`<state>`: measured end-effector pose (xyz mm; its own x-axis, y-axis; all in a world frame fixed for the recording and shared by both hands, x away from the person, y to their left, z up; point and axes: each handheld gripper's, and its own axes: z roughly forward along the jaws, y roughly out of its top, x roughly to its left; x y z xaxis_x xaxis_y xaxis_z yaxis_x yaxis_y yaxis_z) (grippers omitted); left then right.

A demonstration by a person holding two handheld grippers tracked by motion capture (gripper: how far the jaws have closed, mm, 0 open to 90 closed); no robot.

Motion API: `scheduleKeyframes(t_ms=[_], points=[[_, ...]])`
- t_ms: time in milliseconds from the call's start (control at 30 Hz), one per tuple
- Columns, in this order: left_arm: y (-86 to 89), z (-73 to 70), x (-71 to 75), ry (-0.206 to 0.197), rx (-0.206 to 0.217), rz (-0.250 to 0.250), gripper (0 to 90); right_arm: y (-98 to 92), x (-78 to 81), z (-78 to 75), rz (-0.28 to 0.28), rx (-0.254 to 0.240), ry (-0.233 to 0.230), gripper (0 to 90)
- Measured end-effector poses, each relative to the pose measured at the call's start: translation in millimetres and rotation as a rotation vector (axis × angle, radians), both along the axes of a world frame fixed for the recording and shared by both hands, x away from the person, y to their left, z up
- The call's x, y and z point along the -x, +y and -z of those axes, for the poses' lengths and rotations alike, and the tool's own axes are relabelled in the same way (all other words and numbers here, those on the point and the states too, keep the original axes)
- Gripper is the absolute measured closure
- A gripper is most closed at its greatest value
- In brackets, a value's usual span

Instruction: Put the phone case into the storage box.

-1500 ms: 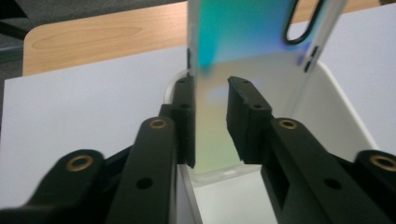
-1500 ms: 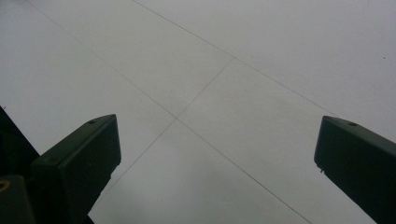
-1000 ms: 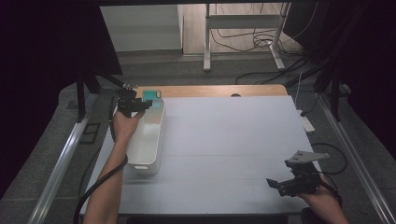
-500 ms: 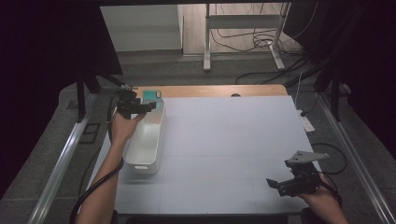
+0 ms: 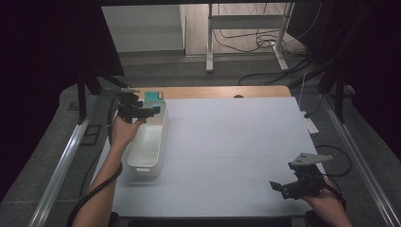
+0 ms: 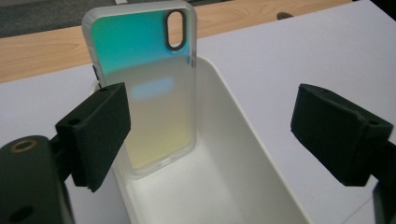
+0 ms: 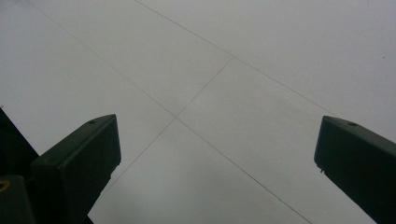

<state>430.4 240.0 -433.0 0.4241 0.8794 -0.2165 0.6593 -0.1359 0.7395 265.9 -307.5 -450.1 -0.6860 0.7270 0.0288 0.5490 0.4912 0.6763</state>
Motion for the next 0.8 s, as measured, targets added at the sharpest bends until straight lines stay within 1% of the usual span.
scheduleKeyframes(t_ms=[100,133,167,200,267,333,600,667,800], points=[[-2.7,-0.8,2.9,0.008,-0.006,0.021,9.6,0.1,0.0,0.0,0.000,0.001,0.001,0.2],[-2.7,-0.8,2.9,0.008,-0.006,0.021,8.9,0.2,0.0,0.0,0.000,0.001,0.000,0.1],[-3.9,-0.7,3.8,0.016,-0.008,0.032,8.9,0.2,0.0,0.0,0.000,0.001,0.000,0.1],[-5.2,-0.5,4.5,0.022,-0.016,0.039,7.9,0.2,0.0,0.0,0.000,0.002,0.000,0.1],[-8.7,0.1,7.1,0.027,-0.047,0.052,7.1,0.2,-0.1,0.1,0.000,0.002,0.001,0.1],[-11.0,1.0,9.2,0.032,-0.059,0.065,6.3,0.2,-0.1,0.1,0.000,0.002,0.001,0.1],[-18.5,4.0,19.5,0.025,-0.071,0.101,4.7,0.5,0.0,0.1,0.000,0.002,0.002,0.0],[-21.2,4.7,22.9,0.019,-0.083,0.113,4.3,0.6,-0.1,0.2,0.000,0.003,0.002,0.0],[-24.4,5.7,26.8,0.021,-0.085,0.122,4.1,0.7,-0.1,0.3,0.000,0.003,0.003,0.0]])
